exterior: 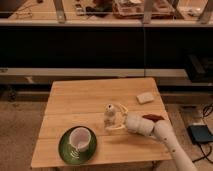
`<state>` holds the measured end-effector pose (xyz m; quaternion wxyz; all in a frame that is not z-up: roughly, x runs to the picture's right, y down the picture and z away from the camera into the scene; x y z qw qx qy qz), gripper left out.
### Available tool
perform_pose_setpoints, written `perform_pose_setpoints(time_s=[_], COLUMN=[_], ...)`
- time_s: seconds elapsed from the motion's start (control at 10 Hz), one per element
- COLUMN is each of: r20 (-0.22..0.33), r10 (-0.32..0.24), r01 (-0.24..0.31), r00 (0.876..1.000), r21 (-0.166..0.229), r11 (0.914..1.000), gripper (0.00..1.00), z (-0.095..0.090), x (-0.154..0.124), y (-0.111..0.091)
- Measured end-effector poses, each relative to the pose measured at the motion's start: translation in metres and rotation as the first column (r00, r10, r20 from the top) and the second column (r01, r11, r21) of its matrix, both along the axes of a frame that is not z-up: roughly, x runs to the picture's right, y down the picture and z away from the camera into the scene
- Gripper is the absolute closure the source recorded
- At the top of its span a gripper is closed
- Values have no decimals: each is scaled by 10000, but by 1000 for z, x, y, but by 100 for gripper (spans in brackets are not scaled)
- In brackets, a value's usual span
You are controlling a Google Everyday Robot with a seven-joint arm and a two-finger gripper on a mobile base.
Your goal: Stand the bottle upright
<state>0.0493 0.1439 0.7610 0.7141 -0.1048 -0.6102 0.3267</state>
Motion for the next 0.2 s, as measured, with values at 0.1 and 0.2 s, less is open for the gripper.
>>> perform_pose_setpoints(time_s=[0.1, 0.2], r20=[-51, -43], r10=[-293, -440], r01=[293, 440], r00=[9996, 9990], r21=[-39, -58], r11=[9996, 9990], gripper=[20, 20], z=[-1, -1], x=[3, 3], y=[2, 3])
